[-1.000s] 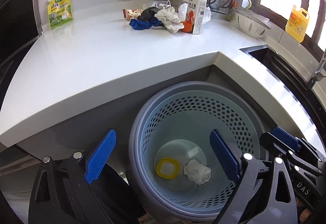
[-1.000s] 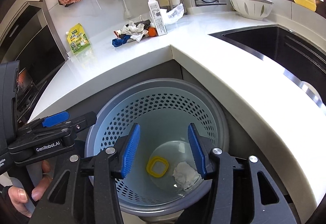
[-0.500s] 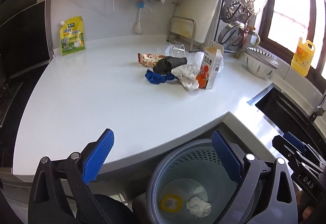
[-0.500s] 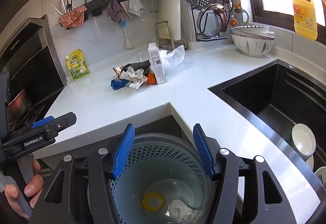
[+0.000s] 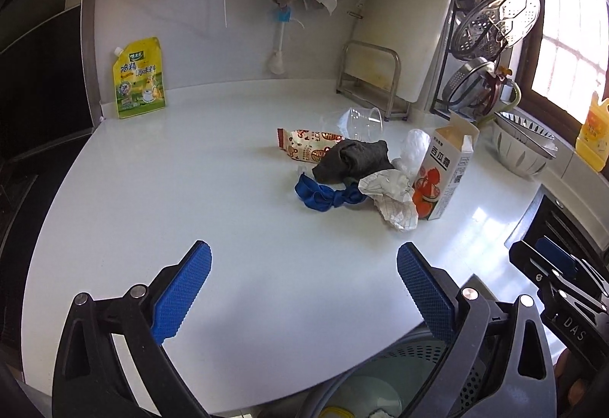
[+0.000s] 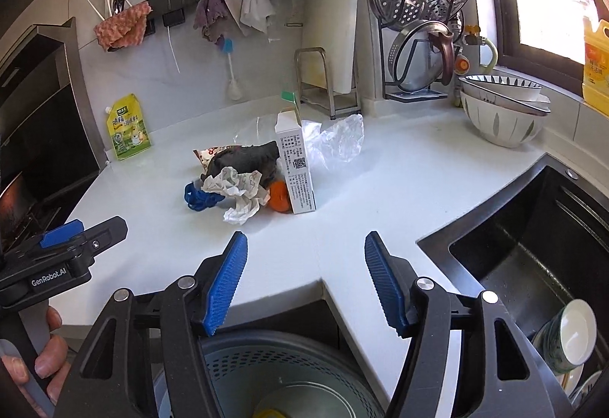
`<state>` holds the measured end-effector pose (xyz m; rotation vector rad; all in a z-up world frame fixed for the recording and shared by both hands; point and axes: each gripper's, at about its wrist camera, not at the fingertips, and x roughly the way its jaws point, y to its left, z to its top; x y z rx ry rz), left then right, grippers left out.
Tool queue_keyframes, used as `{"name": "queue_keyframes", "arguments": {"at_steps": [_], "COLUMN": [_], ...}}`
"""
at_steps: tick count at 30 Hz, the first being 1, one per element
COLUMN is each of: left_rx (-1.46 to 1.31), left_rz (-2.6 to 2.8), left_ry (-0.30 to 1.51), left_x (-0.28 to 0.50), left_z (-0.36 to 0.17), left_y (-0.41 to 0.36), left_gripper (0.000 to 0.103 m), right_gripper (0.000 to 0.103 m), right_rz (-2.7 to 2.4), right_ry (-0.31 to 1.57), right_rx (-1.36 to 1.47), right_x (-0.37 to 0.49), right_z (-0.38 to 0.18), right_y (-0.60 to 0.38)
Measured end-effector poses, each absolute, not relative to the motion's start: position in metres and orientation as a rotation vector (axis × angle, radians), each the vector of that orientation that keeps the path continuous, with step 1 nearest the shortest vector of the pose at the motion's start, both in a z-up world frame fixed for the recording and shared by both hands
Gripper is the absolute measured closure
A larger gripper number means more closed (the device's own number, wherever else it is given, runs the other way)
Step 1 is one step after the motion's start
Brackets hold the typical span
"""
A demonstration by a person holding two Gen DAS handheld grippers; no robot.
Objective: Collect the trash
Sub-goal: 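Move both tools back toward the trash on the counter, then grasp the white juice carton with the right tool while the left tool grasps crumpled paper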
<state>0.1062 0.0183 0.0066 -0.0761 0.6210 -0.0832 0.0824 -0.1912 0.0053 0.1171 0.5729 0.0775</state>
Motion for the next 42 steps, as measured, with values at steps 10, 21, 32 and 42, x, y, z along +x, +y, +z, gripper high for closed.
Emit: {"name": "queue_keyframes", "arguments": {"at_steps": [10, 21, 32, 42], "left_rx": [-0.060, -0.066, -0.084, -0.077], "left_rz": [-0.063, -0.071, -0.068, -0.081], "left_ry": [0.662, 0.699, 0.705, 0.714], "left_x": [0.158, 0.185, 0.188, 0.186], "left_z": [-0.010, -0.019, -0.021, -0.021], "left_y": [0.006, -0.001, 0.000, -0.012], "left_gripper": [0.007, 0.007, 0.007, 0.007], "right_gripper": [0.041, 0.041, 0.053, 0.077], "right_rz": [0.059, 0.072, 0.088, 0.081], "right_ry": [0.595, 0.609, 0.616, 0.609], "right_rx": [0.116, 0.124, 0.089, 0.112], "right_x": [0.145, 0.186, 0.204, 0.199], "right_z": [-0.005, -0.013, -0.012, -0.011], "right_y": [-0.191, -0.183, -0.170, -0.180]}}
